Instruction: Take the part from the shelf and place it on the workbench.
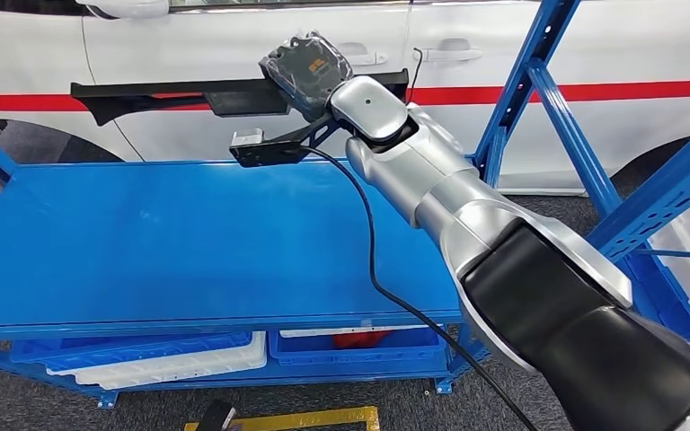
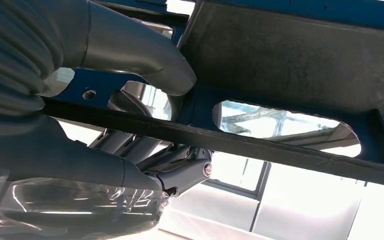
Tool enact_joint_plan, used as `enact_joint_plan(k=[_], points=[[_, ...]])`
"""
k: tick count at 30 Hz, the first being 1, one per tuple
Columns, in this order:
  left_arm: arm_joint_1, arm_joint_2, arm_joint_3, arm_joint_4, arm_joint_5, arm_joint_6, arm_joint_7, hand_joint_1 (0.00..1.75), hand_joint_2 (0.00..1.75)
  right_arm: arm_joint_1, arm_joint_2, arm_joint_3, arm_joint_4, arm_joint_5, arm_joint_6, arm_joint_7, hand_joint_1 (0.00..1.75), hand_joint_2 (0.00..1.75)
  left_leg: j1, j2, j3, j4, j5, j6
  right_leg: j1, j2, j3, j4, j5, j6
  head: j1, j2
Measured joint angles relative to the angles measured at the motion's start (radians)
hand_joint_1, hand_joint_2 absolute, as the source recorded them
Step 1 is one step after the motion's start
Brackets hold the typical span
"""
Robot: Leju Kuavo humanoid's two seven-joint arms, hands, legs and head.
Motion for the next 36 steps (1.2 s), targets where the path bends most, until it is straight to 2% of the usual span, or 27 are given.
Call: enact_joint_plan(k=[20,25,27,29,31,32,33,34,35,36], points=[[-0.003,0.001,-0.044,0.000,-0.004,0.041,0.038,0.00,1.75,0.001,-0.002,-0.008,-0.002,0.029,0.000,-0.003,1.75,1.75,0.000,0.000,0.000,0.001,0.000,0.000,0.000,0.000,0.000,0.000,0.000,0.000,0.000,0.000],[-0.003,0.001,-0.049,0.000,0.000,0.030,0.055,0.00,1.75,0.001,-0.002,-0.016,-0.004,0.038,0.000,0.000,1.75,1.75,-0.004,0.000,-0.005,0.009,0.000,0.009,-0.008,0.000,0.000,-0.003,0.005,0.011,0.000,0.000],[-0.004,0.001,-0.051,0.000,0.002,0.026,0.056,0.00,1.75,0.000,-0.003,-0.020,-0.008,0.042,0.000,0.002,1.75,1.75,0.001,0.002,0.000,-0.005,0.010,0.019,-0.006,-0.001,-0.002,0.000,0.001,0.018,0.000,0.000],[-0.005,0.000,-0.054,0.000,0.002,0.024,0.058,0.00,1.75,-0.002,-0.004,-0.025,-0.012,0.045,0.000,0.003,1.75,1.75,0.007,0.006,0.005,-0.020,0.021,0.029,-0.004,-0.002,-0.027,0.057,-0.041,0.020,0.000,0.000],[-0.006,0.000,-0.055,0.000,0.003,0.020,0.060,0.00,1.75,-0.001,-0.006,-0.028,-0.012,0.046,0.001,0.003,1.75,1.75,0.006,0.008,0.003,-0.020,0.025,0.032,-0.004,-0.004,-0.082,0.190,-0.111,0.021,0.000,0.000],[-0.006,0.000,-0.056,0.000,0.005,0.015,0.061,0.00,1.75,0.002,-0.008,-0.029,-0.012,0.047,0.002,0.003,1.75,1.75,0.006,0.008,0.002,-0.018,0.026,0.031,-0.006,-0.004,-0.108,0.252,-0.135,0.022,0.000,0.000],[-0.005,0.001,-0.056,0.000,0.008,0.011,0.063,0.00,1.75,0.006,-0.009,-0.029,-0.012,0.048,0.003,0.003,1.75,1.75,0.006,0.008,0.000,-0.015,0.026,0.031,-0.008,-0.005,-0.120,0.284,-0.142,0.023,0.000,0.000],[-0.005,0.001,-0.056,0.000,0.011,0.006,0.065,0.00,1.75,0.008,-0.011,-0.029,-0.012,0.049,0.003,0.003,1.75,1.75,0.006,0.007,-0.002,-0.012,0.026,0.030,-0.010,-0.006,-0.113,0.277,-0.129,0.024,0.000,0.000],[-0.005,0.001,-0.056,0.000,0.013,0.003,0.066,0.00,1.75,0.010,-0.012,-0.029,-0.012,0.050,0.004,0.003,1.75,1.75,0.007,0.005,-0.004,-0.008,0.024,0.028,-0.012,-0.007,-0.085,0.229,-0.101,0.023,0.000,0.000],[-0.005,0.000,-0.056,0.000,0.014,0.002,0.067,0.00,1.75,0.009,-0.012,-0.030,-0.013,0.051,0.004,0.003,1.75,1.75,0.007,0.004,-0.006,-0.002,0.022,0.024,-0.014,-0.008,-0.048,0.158,-0.070,0.022,0.000,0.000]])
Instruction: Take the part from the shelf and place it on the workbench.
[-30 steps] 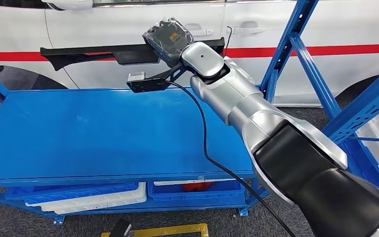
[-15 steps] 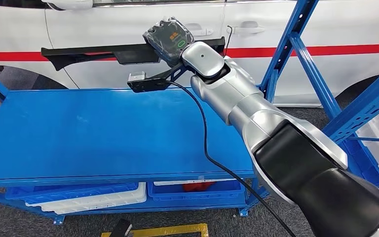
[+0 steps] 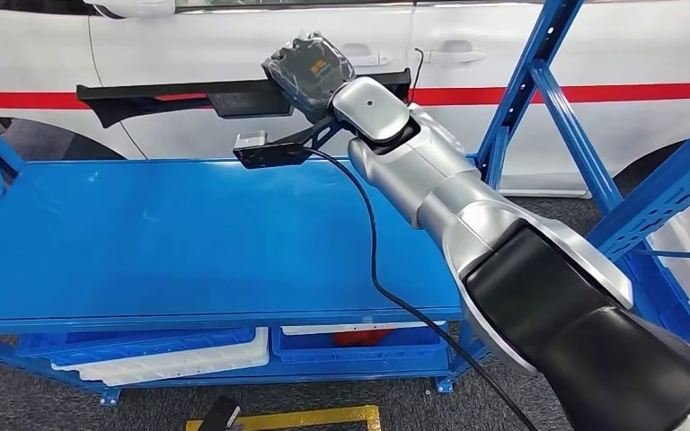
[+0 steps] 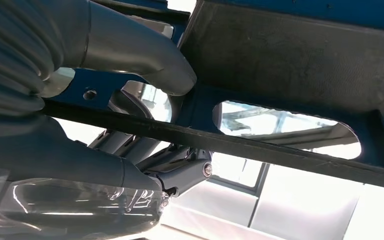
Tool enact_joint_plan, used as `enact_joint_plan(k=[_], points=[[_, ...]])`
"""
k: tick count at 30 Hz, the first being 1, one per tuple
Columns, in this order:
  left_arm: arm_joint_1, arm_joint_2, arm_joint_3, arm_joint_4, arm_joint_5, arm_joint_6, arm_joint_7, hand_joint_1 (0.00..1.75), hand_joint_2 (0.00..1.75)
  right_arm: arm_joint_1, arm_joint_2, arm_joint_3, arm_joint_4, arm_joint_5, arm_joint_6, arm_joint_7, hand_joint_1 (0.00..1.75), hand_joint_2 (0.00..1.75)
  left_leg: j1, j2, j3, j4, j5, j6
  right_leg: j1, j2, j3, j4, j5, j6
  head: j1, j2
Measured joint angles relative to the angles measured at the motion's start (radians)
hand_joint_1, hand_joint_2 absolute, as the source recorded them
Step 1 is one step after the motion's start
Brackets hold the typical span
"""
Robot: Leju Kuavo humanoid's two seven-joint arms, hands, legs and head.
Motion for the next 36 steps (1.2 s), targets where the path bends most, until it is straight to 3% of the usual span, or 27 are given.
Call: enact_joint_plan(k=[2,6,8,11,12,13,14,16,17,18,21,22,23,26,27,28,29,31,33,34,36], points=[[-0.001,0.000,0.000,0.000,-0.001,0.001,0.000,0.00,1.75,-0.002,-0.001,-0.002,-0.002,0.002,0.000,0.000,1.75,1.75,-0.003,-0.001,-0.010,0.013,-0.004,-0.012,0.003,0.001,0.054,-0.109,0.037,-0.007,0.000,0.000],[-0.001,-0.001,-0.001,0.000,-0.002,0.006,0.000,0.00,1.75,-0.002,-0.005,-0.006,-0.004,0.004,0.000,0.000,1.75,1.75,-0.003,-0.001,-0.024,0.019,-0.001,-0.037,0.007,0.002,0.053,-0.134,0.050,-0.029,0.000,0.000],[-0.001,-0.001,-0.001,0.000,-0.002,0.007,0.000,0.00,1.75,-0.003,-0.005,-0.008,-0.004,0.004,0.000,0.000,1.75,1.75,0.000,0.000,-0.042,0.066,-0.046,-0.047,0.003,-0.002,0.048,-0.143,0.062,-0.045,0.000,0.000],[-0.002,-0.001,-0.001,0.000,-0.001,0.008,0.000,0.00,1.75,-0.004,-0.005,-0.010,-0.004,0.004,0.000,0.000,1.75,1.75,0.002,0.000,-0.102,0.249,-0.159,-0.058,0.004,-0.006,0.029,-0.145,0.080,-0.054,0.000,0.000],[-0.001,-0.001,-0.001,0.000,-0.001,0.008,-0.001,0.00,1.75,-0.004,-0.005,-0.010,-0.004,0.005,0.000,0.000,1.75,1.75,0.003,0.000,-0.110,0.288,-0.176,-0.060,0.005,-0.007,0.021,-0.145,0.087,-0.053,0.000,0.000],[-0.001,0.000,-0.001,0.000,0.000,0.008,-0.002,0.00,1.75,-0.004,-0.005,-0.011,-0.004,0.005,0.000,0.000,1.75,1.75,0.003,0.001,-0.099,0.289,-0.174,-0.061,0.005,-0.007,0.012,-0.144,0.094,-0.052,0.000,0.000],[-0.001,0.000,-0.001,0.000,0.001,0.007,-0.002,0.00,1.75,-0.004,-0.005,-0.012,-0.004,0.005,0.000,0.000,1.75,1.75,0.003,0.001,-0.069,0.250,-0.157,-0.060,0.004,-0.006,0.003,-0.144,0.102,-0.050,0.000,0.000],[-0.004,0.000,-0.001,0.000,0.001,0.007,-0.002,0.00,1.75,-0.006,-0.005,-0.015,-0.006,0.005,-0.001,0.000,1.75,1.75,0.004,0.001,0.022,0.105,-0.112,-0.056,0.004,-0.006,-0.011,-0.142,0.118,-0.041,0.000,0.000],[-0.005,0.000,-0.001,0.000,0.002,0.006,-0.001,0.00,1.75,-0.007,-0.006,-0.017,-0.008,0.005,-0.001,0.000,1.75,1.75,0.002,0.000,0.053,0.049,-0.096,-0.050,0.005,-0.005,-0.015,-0.142,0.125,-0.035,0.000,0.000],[-0.007,0.000,-0.001,0.000,0.002,0.006,0.000,0.00,1.75,-0.009,-0.006,-0.018,-0.009,0.005,-0.001,0.000,1.75,1.75,-0.001,-0.002,0.067,0.017,-0.087,-0.043,0.006,-0.005,-0.018,-0.144,0.134,-0.029,0.000,0.000],[-0.007,0.001,-0.001,0.000,0.002,0.005,0.003,0.00,1.75,-0.010,-0.008,-0.020,-0.010,0.004,-0.005,-0.002,1.75,1.75,-0.005,-0.003,0.052,0.012,-0.062,-0.019,0.007,-0.005,-0.023,-0.157,0.158,-0.009,0.000,0.000],[-0.008,0.001,-0.001,0.000,0.002,0.005,0.003,0.00,1.75,-0.009,-0.010,-0.021,-0.010,0.004,-0.006,-0.003,1.75,1.75,-0.004,-0.001,0.044,0.010,-0.049,-0.011,0.006,-0.005,-0.030,-0.151,0.145,-0.005,0.000,0.000],[-0.008,0.001,-0.001,0.000,0.003,0.005,0.003,0.00,1.75,-0.009,-0.012,-0.022,-0.010,0.004,-0.007,-0.003,1.75,1.75,-0.002,0.000,0.033,0.007,-0.035,-0.003,0.005,-0.005,-0.042,-0.126,0.112,-0.001,0.000,0.000],[-0.010,0.001,-0.001,0.000,0.004,0.004,0.002,0.00,1.75,-0.007,-0.014,-0.027,-0.010,-0.002,-0.008,-0.008,1.75,1.75,-0.004,0.003,-0.010,0.006,0.002,0.011,0.004,-0.004,-0.089,0.057,-0.041,0.003,0.000,0.000],[-0.010,0.002,-0.001,0.000,0.004,0.004,0.002,0.00,1.75,-0.005,-0.015,-0.029,-0.010,-0.005,-0.008,-0.011,1.75,1.75,-0.006,0.003,-0.025,0.007,0.013,0.012,0.004,-0.004,-0.094,0.114,-0.062,0.004,0.000,0.000],[-0.009,0.002,-0.001,0.000,0.004,0.004,0.002,0.00,1.75,-0.003,-0.015,-0.031,-0.010,-0.007,-0.007,-0.014,1.75,1.75,-0.009,0.003,-0.039,0.008,0.024,0.013,0.004,-0.004,-0.086,0.142,-0.061,0.003,0.000,0.000],[-0.009,0.002,-0.001,0.000,0.004,0.004,0.002,0.00,1.75,-0.001,-0.015,-0.033,-0.010,-0.007,-0.007,-0.015,1.75,1.75,-0.011,0.003,-0.053,0.009,0.034,0.013,0.006,-0.004,-0.061,0.135,-0.043,-0.001,0.000,0.000],[-0.008,0.001,-0.002,0.000,0.005,0.003,0.002,0.00,1.75,0.000,-0.015,-0.035,-0.012,-0.003,-0.008,-0.016,1.75,1.75,-0.017,0.001,-0.077,0.010,0.054,0.011,0.015,-0.003,0.040,0.023,-0.012,-0.020,0.000,0.000],[-0.008,-0.001,-0.002,0.000,0.005,0.001,0.001,0.00,1.75,-0.001,-0.015,-0.038,-0.016,0.001,-0.009,-0.016,1.75,1.75,-0.019,0.000,-0.089,0.009,0.071,0.004,0.025,-0.005,0.132,-0.108,-0.020,-0.037,0.000,0.000],[-0.008,-0.002,-0.002,0.000,0.005,0.001,0.001,0.00,1.75,-0.001,-0.015,-0.040,-0.018,0.002,-0.009,-0.016,1.75,1.75,-0.017,0.001,-0.091,0.005,0.080,-0.001,0.030,-0.005,0.152,-0.142,-0.026,-0.041,0.000,0.000],[-0.007,-0.001,-0.002,0.000,0.005,0.000,0.000,0.00,1.75,-0.001,-0.016,-0.041,-0.019,0.003,-0.010,-0.016,1.75,1.75,-0.014,0.001,-0.095,-0.005,0.098,-0.013,0.030,-0.008,0.151,-0.162,-0.008,-0.043,0.000,0.000]])
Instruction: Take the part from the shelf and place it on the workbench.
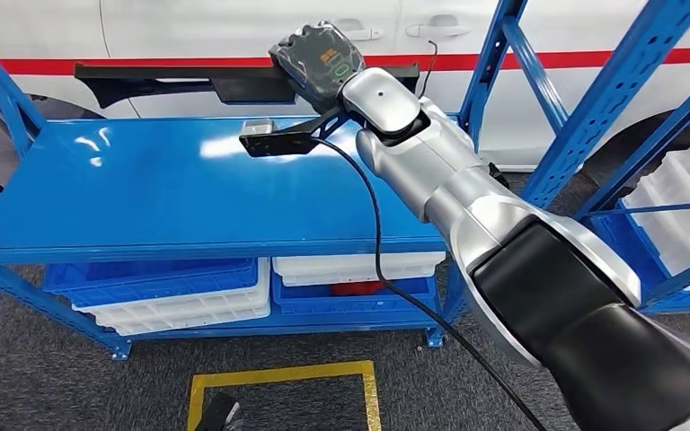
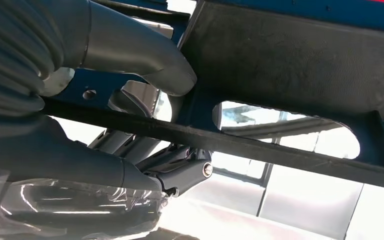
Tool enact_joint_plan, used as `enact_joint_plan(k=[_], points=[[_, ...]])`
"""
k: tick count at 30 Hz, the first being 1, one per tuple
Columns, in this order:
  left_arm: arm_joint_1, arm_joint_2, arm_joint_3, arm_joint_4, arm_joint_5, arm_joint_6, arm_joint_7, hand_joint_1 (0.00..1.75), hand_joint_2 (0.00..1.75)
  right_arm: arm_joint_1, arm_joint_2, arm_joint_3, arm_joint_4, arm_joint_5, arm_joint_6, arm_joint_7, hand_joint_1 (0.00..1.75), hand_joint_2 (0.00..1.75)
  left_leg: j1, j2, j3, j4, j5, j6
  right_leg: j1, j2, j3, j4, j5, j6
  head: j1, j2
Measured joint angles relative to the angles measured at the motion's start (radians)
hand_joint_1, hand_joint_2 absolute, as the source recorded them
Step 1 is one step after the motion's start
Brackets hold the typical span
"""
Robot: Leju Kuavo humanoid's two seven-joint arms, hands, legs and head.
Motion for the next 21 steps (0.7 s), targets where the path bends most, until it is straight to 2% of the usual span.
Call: enact_joint_plan(k=[1,2,3,5,6,7,8,9,10,11,12,13,14,16,17,18,20,21], points=[[0.001,0.001,0.000,0.000,0.000,0.000,0.000,0.00,1.75,0.001,0.000,0.000,0.000,0.000,0.000,-0.001,1.75,1.75,0.000,0.000,-0.006,0.002,-0.006,-0.005,-0.003,-0.003,-0.004,-0.010,0.012,-0.004,0.000,0.000],[0.001,0.001,0.000,0.000,0.000,0.000,0.000,0.00,1.75,0.001,0.000,0.000,0.000,0.001,0.000,-0.001,1.75,1.75,0.000,-0.001,-0.015,0.019,-0.031,-0.010,-0.008,-0.006,-0.011,-0.019,0.027,-0.008,0.000,0.000],[0.002,0.002,0.000,0.000,-0.001,0.000,0.001,0.00,1.75,0.002,0.000,0.000,0.000,0.001,0.000,-0.002,1.75,1.75,0.001,-0.001,-0.028,0.056,-0.074,-0.016,-0.013,-0.009,-0.022,-0.026,0.042,-0.011,0.000,0.000],[0.003,0.003,0.000,0.000,-0.001,0.000,0.001,0.00,1.75,0.004,0.000,0.000,0.001,0.001,0.000,-0.003,1.75,1.75,0.008,-0.001,-0.058,0.183,-0.175,-0.028,-0.013,-0.010,-0.050,-0.026,0.067,-0.014,0.000,0.000],[0.003,0.004,0.000,0.000,-0.002,-0.001,0.001,0.00,1.75,0.006,0.000,0.000,0.001,0.001,0.000,-0.003,1.75,1.75,0.012,-0.001,-0.066,0.246,-0.201,-0.034,-0.014,-0.010,-0.067,-0.025,0.079,-0.012,0.000,0.000],[0.003,0.005,0.000,0.000,-0.002,-0.001,0.001,0.00,1.75,0.008,0.000,0.000,0.001,0.001,0.000,-0.003,1.75,1.75,0.015,0.000,-0.064,0.286,-0.203,-0.039,-0.015,-0.010,-0.083,-0.022,0.091,-0.010,0.000,0.000],[0.003,0.006,0.000,0.000,-0.002,-0.002,0.002,0.00,1.75,0.009,0.000,0.000,0.001,0.001,0.000,-0.003,1.75,1.75,0.019,0.000,-0.046,0.293,-0.185,-0.044,-0.017,-0.010,-0.101,-0.018,0.102,-0.006,0.000,0.000],[0.003,0.007,0.000,0.000,-0.002,-0.002,0.002,0.00,1.75,0.011,-0.001,0.000,0.001,0.001,0.000,-0.003,1.75,1.75,0.023,0.000,-0.012,0.266,-0.159,-0.049,-0.021,-0.010,-0.118,-0.013,0.112,-0.002,0.000,0.000],[0.002,0.008,-0.001,0.000,-0.002,-0.003,0.002,0.00,1.75,0.011,-0.001,0.000,0.001,0.001,0.000,-0.003,1.75,1.75,0.027,0.000,0.036,0.210,-0.144,-0.055,-0.024,-0.010,-0.134,-0.005,0.121,0.005,0.000,0.000],[0.001,0.009,-0.001,0.000,-0.002,-0.004,0.002,0.00,1.75,0.010,-0.001,-0.001,0.000,0.001,-0.001,-0.002,1.75,1.75,0.027,-0.001,0.089,0.137,-0.147,-0.057,-0.025,-0.010,-0.149,0.003,0.129,0.012,0.000,0.000],[0.001,0.009,-0.002,0.000,-0.002,-0.005,0.002,0.00,1.75,0.010,-0.002,-0.002,0.000,0.001,-0.001,-0.002,1.75,1.75,0.026,-0.003,0.127,0.082,-0.158,-0.052,-0.026,-0.010,-0.159,0.009,0.137,0.019,0.000,0.000],[0.000,0.009,-0.004,0.000,-0.002,-0.006,0.001,0.00,1.75,0.011,-0.003,-0.003,-0.001,0.001,-0.002,-0.002,1.75,1.75,0.024,-0.006,0.150,0.042,-0.172,-0.044,-0.025,-0.009,-0.166,0.012,0.146,0.026,0.000,0.000],[0.001,0.009,-0.005,0.000,-0.002,-0.007,0.001,0.00,1.75,0.011,-0.003,-0.003,-0.001,0.001,-0.002,-0.002,1.75,1.75,0.019,-0.008,0.155,0.026,-0.176,-0.033,-0.025,-0.009,-0.170,0.010,0.157,0.033,0.000,0.000],[0.002,0.010,-0.007,0.000,-0.002,-0.008,0.001,0.00,1.75,0.012,-0.008,-0.004,0.000,0.001,-0.003,-0.002,1.75,1.75,0.019,-0.007,0.137,0.026,-0.157,-0.010,-0.027,-0.008,-0.177,0.003,0.167,0.045,0.000,0.000],[0.003,0.010,-0.008,0.000,-0.002,-0.008,0.001,0.00,1.75,0.013,-0.011,-0.004,0.001,0.001,-0.003,-0.002,1.75,1.75,0.020,-0.006,0.126,0.024,-0.144,0.001,-0.029,-0.007,-0.186,0.015,0.147,0.049,0.000,0.000],[0.003,0.010,-0.008,0.000,-0.002,-0.009,0.001,0.00,1.75,0.013,-0.015,-0.005,0.002,0.001,-0.003,-0.002,1.75,1.75,0.021,-0.004,0.112,0.021,-0.130,0.010,-0.030,-0.006,-0.201,0.048,0.105,0.052,0.000,0.000],[0.002,0.010,-0.009,0.000,-0.003,-0.007,-0.002,0.00,1.75,0.013,-0.017,-0.007,0.002,0.001,-0.004,-0.003,1.75,1.75,0.018,-0.003,0.081,0.019,-0.107,0.019,-0.028,-0.004,-0.238,0.174,-0.001,0.056,0.001,0.000],[0.002,0.010,-0.010,0.000,-0.004,-0.006,-0.003,0.00,1.75,0.014,-0.018,-0.008,0.002,0.000,-0.004,-0.003,1.75,1.75,0.015,-0.003,0.067,0.019,-0.097,0.020,-0.027,-0.003,-0.252,0.245,-0.031,0.056,0.001,0.000]])
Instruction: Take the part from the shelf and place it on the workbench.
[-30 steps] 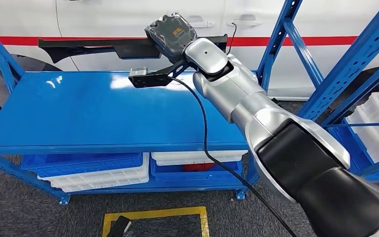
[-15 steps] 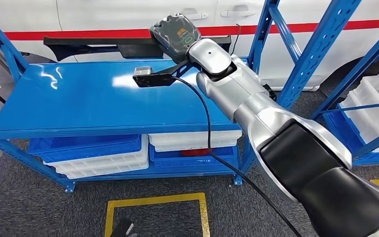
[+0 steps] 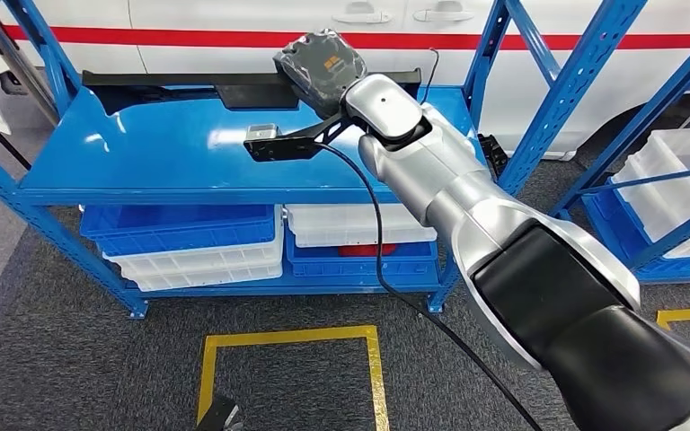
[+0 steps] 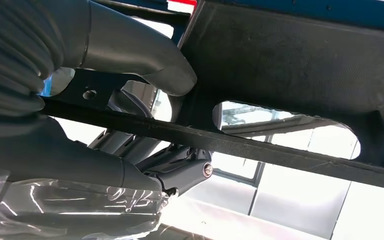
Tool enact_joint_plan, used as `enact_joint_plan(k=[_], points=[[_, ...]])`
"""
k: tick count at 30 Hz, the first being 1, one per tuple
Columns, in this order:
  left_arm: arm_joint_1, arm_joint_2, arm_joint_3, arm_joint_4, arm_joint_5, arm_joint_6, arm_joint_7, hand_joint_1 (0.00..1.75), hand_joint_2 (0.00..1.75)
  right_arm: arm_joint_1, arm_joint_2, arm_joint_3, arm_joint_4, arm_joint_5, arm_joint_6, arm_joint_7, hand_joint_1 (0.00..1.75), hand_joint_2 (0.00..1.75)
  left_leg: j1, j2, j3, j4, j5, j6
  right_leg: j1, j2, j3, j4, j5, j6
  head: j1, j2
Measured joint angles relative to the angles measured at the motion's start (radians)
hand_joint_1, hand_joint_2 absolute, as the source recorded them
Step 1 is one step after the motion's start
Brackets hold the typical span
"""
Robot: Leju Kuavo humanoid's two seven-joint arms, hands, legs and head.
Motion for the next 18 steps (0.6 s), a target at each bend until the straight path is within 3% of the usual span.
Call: enact_joint_plan(k=[1,2,3,4,5,7,8,10,12,14,16,18], points=[[0.001,0.000,-0.002,0.000,-0.001,0.001,-0.001,0.00,1.75,0.001,0.000,-0.001,0.000,-0.001,-0.001,-0.001,1.75,1.75,-0.004,0.000,-0.013,0.000,0.011,0.001,0.002,0.001,-0.005,0.054,-0.002,-0.002,0.000,0.000],[0.001,0.000,-0.004,0.000,-0.002,0.002,0.000,0.00,1.75,0.004,0.000,-0.002,0.000,-0.003,-0.001,-0.002,1.75,1.75,-0.008,0.000,-0.025,0.000,0.020,0.003,0.006,0.001,0.003,0.080,0.017,-0.009,0.000,0.000],[0.001,0.000,-0.006,0.000,-0.003,0.002,0.002,0.00,1.75,0.006,0.000,-0.003,0.000,-0.006,-0.002,-0.003,1.75,1.75,-0.013,0.000,-0.036,0.000,0.030,0.004,0.012,0.002,0.031,0.069,0.046,-0.019,0.000,0.000],[0.001,0.000,-0.009,0.000,-0.003,0.002,0.004,0.00,1.75,0.008,0.000,-0.005,-0.001,-0.008,-0.003,-0.004,1.75,1.75,-0.017,0.000,-0.045,0.001,0.039,0.005,0.020,0.003,0.076,0.022,0.068,-0.035,0.000,0.000],[0.002,-0.003,-0.011,0.000,-0.003,0.002,0.006,0.00,1.75,0.010,0.000,-0.007,-0.003,-0.010,-0.003,-0.004,1.75,1.75,-0.021,-0.001,-0.051,0.001,0.047,0.005,0.029,0.004,0.133,-0.051,0.065,-0.054,0.000,0.000],[0.002,-0.007,-0.013,0.000,-0.001,0.002,0.008,0.00,1.75,0.010,0.000,-0.015,-0.008,-0.014,-0.006,-0.006,1.75,1.75,-0.022,-0.001,-0.058,-0.001,0.061,0.000,0.043,0.004,0.228,-0.190,0.030,-0.076,0.000,0.000],[0.002,-0.009,-0.014,0.000,0.000,0.003,0.010,0.00,1.75,0.011,0.000,-0.018,-0.010,-0.018,-0.009,-0.007,1.75,1.75,-0.021,0.000,-0.059,-0.003,0.068,-0.005,0.048,0.004,0.250,-0.227,0.015,-0.080,0.000,0.000],[0.001,-0.007,-0.014,0.000,0.003,0.003,0.013,0.00,1.75,0.016,-0.002,-0.025,-0.011,-0.028,-0.014,-0.012,1.75,1.75,-0.020,0.001,-0.059,-0.008,0.076,-0.015,0.046,0.002,0.258,-0.253,0.027,-0.079,0.000,0.000],[0.002,-0.006,-0.014,0.000,0.008,0.002,0.015,0.00,1.75,0.025,-0.004,-0.033,-0.011,-0.041,-0.016,-0.019,1.75,1.75,-0.021,0.001,-0.062,-0.003,0.053,-0.029,0.040,0.000,0.255,-0.265,0.038,-0.076,0.000,0.000],[0.004,-0.005,-0.014,0.000,0.013,0.001,0.016,0.00,1.75,0.035,-0.007,-0.040,-0.011,-0.049,-0.016,-0.026,1.75,1.75,-0.017,0.003,-0.064,-0.006,0.059,-0.025,0.044,0.002,0.240,-0.258,0.043,-0.070,0.000,0.000],[0.004,-0.002,-0.014,0.000,0.018,0.002,0.017,0.00,1.75,0.047,-0.009,-0.046,-0.012,-0.057,-0.016,-0.032,1.75,1.75,-0.016,0.005,-0.069,-0.017,0.096,-0.016,0.047,0.004,0.225,-0.246,0.050,-0.067,0.000,0.000],[0.005,-0.001,-0.014,0.000,0.025,0.002,0.017,0.00,1.75,0.064,-0.010,-0.050,-0.014,-0.064,-0.013,-0.033,1.75,1.75,-0.016,0.004,-0.075,-0.020,0.104,-0.020,0.047,0.004,0.216,-0.243,0.054,-0.067,-0.001,0.000]])
